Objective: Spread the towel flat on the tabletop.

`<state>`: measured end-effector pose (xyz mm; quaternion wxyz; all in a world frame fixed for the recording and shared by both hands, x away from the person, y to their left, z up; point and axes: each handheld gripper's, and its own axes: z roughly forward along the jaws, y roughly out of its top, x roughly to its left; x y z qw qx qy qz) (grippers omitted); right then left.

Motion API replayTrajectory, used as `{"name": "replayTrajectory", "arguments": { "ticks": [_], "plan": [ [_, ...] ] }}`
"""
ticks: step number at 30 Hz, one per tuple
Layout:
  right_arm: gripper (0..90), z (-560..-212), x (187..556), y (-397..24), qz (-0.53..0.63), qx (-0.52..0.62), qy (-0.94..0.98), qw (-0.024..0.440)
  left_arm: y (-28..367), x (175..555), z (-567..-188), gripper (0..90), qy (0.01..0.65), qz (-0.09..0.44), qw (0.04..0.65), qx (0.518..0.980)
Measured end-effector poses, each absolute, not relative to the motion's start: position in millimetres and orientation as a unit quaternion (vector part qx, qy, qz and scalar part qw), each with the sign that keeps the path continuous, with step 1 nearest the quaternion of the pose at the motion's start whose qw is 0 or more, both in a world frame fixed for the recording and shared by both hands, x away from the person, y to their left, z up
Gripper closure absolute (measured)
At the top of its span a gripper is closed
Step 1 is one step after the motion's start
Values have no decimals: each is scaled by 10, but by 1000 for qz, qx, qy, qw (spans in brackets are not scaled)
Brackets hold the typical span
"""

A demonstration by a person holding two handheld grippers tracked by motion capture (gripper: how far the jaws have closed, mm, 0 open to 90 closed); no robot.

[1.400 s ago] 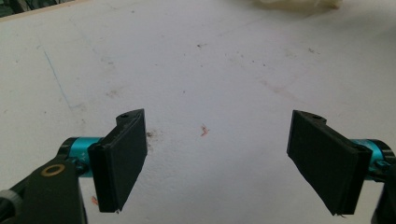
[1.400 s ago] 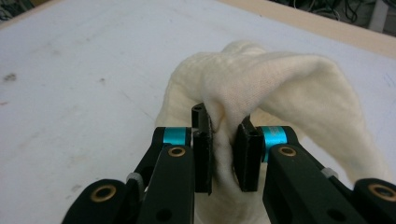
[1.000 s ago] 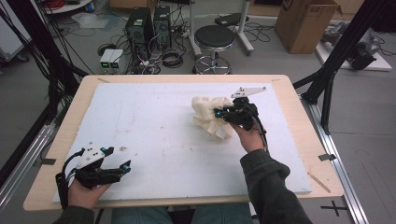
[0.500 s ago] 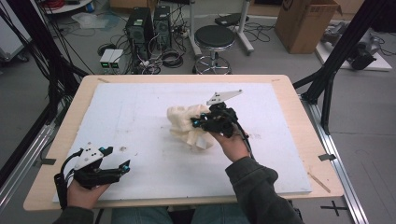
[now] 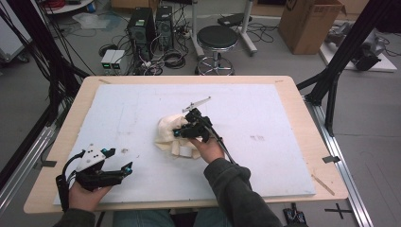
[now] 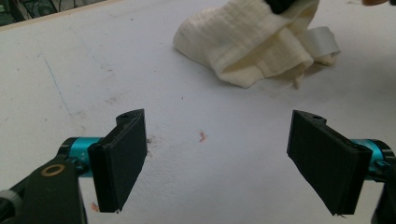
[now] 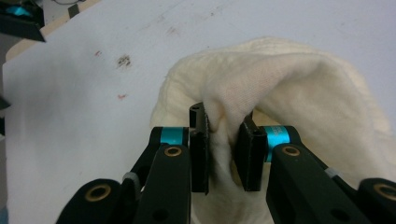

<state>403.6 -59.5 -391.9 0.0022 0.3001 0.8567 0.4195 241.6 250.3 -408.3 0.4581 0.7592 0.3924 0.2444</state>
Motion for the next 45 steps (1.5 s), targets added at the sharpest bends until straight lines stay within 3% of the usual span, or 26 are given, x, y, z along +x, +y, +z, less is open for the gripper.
{"name": "replayTrajectory", "arguments": {
  "ticks": [4, 8, 14, 21, 32, 36, 45],
  "plan": [
    [742, -4060, 4102, -499, 400, 307, 863, 26, 2472, 2425, -4086, 205, 388, 241, 457, 763],
    [660, -4145, 4138, -500, 403, 318, 858, 20, 2432, 2434, -4085, 205, 384, 236, 459, 765],
    [466, -3974, 4063, -646, 439, 305, 844, 37, 2330, 2460, -4049, 205, 377, 227, 471, 764],
    [408, -3753, 3910, -979, 468, 291, 833, 54, 2101, 2507, -4004, 208, 358, 220, 477, 772],
    [520, -3811, 3559, -1463, 494, 269, 824, 68, 1703, 2677, -4003, 262, 334, 195, 484, 785],
    [578, -3902, 3474, -1507, 491, 255, 830, 65, 1540, 2760, -4029, 392, 323, 184, 482, 793],
    [651, -4108, 3415, -1473, 461, 234, 855, 45, 1303, 2950, -4178, 507, 329, 177, 445, 814]
  ]
}}
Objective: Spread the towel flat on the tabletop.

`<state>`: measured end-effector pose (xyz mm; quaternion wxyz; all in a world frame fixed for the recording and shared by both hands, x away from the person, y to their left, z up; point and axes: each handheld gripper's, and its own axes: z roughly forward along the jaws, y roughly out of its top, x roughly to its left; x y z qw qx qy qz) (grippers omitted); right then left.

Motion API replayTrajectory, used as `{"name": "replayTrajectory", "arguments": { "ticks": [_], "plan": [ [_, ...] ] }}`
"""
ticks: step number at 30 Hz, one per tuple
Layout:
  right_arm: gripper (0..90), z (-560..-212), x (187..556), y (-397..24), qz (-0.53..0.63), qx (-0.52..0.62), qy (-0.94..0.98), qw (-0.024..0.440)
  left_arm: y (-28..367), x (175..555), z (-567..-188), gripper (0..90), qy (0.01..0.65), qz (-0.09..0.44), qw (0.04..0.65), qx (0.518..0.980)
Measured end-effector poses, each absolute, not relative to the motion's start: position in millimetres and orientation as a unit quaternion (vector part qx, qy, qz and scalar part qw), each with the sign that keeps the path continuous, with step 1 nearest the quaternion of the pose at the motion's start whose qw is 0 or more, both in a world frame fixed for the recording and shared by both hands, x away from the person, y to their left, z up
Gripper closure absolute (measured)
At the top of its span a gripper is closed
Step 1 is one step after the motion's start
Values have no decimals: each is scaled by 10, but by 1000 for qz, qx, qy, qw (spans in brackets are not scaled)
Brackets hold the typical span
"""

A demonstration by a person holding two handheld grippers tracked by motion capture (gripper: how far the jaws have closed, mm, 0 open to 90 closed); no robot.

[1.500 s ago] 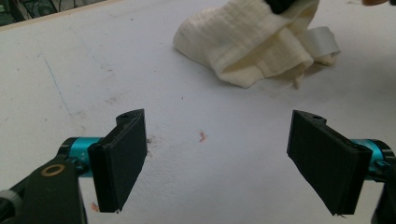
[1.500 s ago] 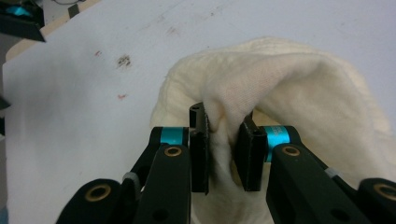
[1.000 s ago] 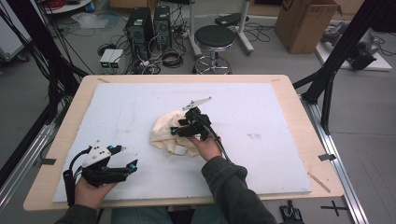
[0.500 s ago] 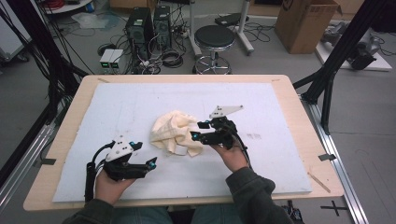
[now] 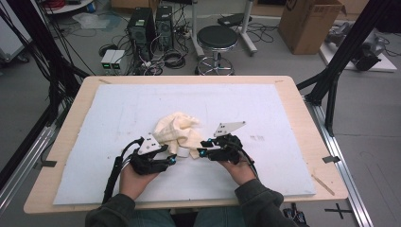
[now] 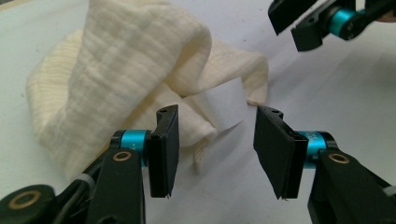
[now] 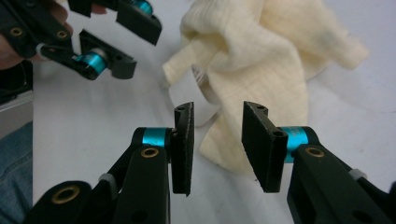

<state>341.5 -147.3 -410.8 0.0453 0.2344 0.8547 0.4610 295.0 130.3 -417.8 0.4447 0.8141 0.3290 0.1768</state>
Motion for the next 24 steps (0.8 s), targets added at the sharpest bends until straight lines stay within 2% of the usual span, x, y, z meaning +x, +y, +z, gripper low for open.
{"name": "replayTrajectory", "arguments": {
  "ticks": [6, 12, 17, 24],
  "plan": [
    [673, -4168, 3409, -1394, 454, 226, 862, 31, 1236, 3093, -4273, 522, 356, 166, 423, 816],
    [674, -4321, 3429, -1303, 432, 227, 873, 16, 1244, 3160, -4319, 651, 363, 167, 407, 822],
    [682, -4423, 3481, -1244, 407, 228, 884, 29, 1267, 3177, -4329, 765, 359, 166, 403, 825],
    [791, -4438, 3511, -1252, 407, 236, 882, 38, 1286, 3174, -4322, 848, 347, 165, 402, 831]
  ]
}}
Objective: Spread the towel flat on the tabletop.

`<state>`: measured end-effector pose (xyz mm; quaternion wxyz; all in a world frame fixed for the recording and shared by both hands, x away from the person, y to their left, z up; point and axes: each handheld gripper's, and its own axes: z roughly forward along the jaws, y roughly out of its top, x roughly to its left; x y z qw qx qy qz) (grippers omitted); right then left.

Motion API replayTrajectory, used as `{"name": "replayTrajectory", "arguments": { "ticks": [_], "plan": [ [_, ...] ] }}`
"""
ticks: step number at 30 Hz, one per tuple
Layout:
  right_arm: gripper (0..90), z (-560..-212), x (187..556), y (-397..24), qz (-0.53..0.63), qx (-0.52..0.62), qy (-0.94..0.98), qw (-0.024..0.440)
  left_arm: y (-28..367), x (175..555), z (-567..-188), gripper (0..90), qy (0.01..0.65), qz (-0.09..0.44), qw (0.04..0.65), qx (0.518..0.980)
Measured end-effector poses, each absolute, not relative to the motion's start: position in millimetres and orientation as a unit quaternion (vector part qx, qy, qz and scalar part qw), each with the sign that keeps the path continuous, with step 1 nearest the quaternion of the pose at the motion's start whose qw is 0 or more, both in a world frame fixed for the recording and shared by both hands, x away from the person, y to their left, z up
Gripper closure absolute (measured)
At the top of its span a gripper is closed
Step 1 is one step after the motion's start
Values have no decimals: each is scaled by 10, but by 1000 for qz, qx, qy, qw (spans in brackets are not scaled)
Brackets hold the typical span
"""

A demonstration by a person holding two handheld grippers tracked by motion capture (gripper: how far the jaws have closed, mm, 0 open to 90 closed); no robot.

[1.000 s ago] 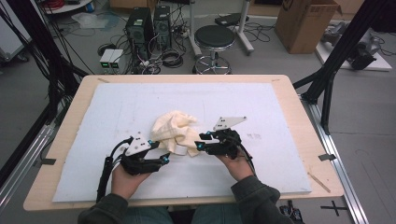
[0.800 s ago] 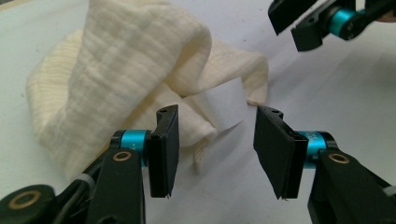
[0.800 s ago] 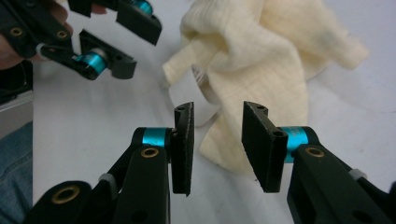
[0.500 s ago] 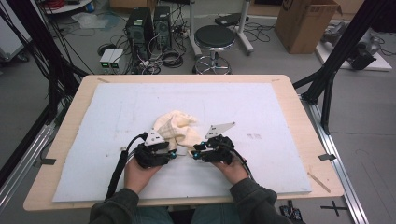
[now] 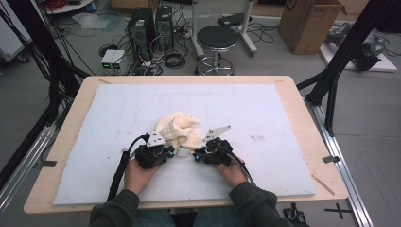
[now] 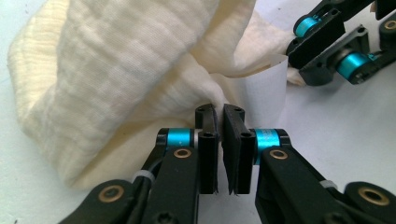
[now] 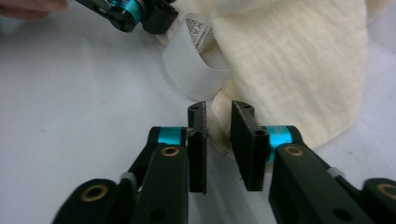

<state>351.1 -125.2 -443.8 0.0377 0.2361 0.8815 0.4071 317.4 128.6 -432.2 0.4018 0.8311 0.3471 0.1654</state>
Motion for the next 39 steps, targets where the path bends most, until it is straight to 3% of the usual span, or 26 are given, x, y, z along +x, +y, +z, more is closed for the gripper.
{"name": "replayTrajectory", "arguments": {
  "ticks": [10, 22, 31, 39],
  "plan": [
    [842, -4326, 3530, -1368, 430, 235, 871, 28, 1468, 3128, -4192, 860, 353, 160, 433, 814],
    [842, -3923, 3302, -1874, 468, 221, 853, 64, 1932, 2921, -3920, 861, 365, 163, 465, 790],
    [841, -3907, 3007, -2170, 482, 208, 849, 55, 2130, 2662, -3924, 861, 350, 166, 463, 797],
    [839, -3997, 2789, -2090, 470, 179, 864, 20, 2269, 2365, -3959, 860, 329, 169, 448, 814]
  ]
}}
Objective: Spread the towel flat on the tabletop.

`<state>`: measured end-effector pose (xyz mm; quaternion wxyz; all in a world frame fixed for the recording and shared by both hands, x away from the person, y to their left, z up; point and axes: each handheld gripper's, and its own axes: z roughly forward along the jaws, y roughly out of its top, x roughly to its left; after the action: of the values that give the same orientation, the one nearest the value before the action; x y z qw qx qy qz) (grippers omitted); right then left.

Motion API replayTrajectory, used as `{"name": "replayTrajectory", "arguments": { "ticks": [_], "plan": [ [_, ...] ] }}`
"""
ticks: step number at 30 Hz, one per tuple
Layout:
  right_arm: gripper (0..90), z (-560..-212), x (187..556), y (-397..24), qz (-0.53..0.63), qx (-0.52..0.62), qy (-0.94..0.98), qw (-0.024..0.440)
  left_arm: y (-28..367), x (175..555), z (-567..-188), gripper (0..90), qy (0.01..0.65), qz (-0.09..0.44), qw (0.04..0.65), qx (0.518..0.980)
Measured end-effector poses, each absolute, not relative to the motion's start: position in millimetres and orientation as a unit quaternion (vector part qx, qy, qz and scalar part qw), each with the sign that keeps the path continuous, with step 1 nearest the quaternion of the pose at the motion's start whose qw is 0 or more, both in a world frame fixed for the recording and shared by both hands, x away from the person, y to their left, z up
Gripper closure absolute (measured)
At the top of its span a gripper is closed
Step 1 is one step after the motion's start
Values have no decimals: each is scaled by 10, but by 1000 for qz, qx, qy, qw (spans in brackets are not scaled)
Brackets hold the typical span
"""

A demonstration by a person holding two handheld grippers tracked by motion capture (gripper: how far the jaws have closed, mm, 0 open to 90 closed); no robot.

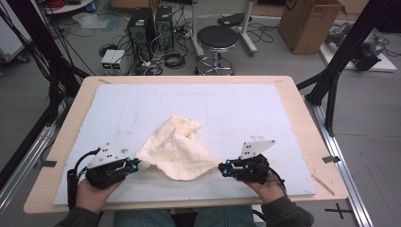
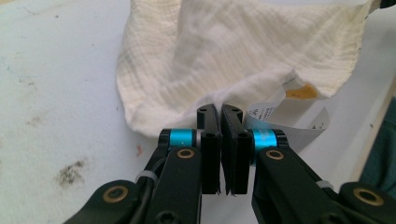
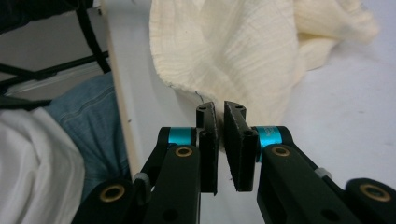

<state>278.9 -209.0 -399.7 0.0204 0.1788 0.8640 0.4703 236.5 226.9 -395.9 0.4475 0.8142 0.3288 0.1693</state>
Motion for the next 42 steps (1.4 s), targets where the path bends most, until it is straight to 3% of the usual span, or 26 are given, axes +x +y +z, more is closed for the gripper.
{"name": "replayTrajectory", "arguments": {
  "ticks": [9, 16, 25, 34, 42],
  "plan": [
    [827, -4136, 2724, -1893, 436, 155, 886, -11, 2347, 2194, -4046, 848, 313, 154, 447, 824],
    [687, -4083, 2747, -1939, 457, 162, 875, -19, 2401, 2149, -3978, 605, 312, 161, 470, 810],
    [624, -3862, 2944, -1992, 474, 183, 861, 22, 2262, 2427, -3991, 514, 314, 168, 482, 800],
    [620, -3836, 3623, -1739, 469, 241, 848, 54, 2082, 2754, -4118, 508, 327, 180, 467, 801],
    [639, -4155, 4010, -1486, 437, 285, 852, 38, 2104, 2861, -4283, 643, 339, 167, 426, 822]
  ]
}}
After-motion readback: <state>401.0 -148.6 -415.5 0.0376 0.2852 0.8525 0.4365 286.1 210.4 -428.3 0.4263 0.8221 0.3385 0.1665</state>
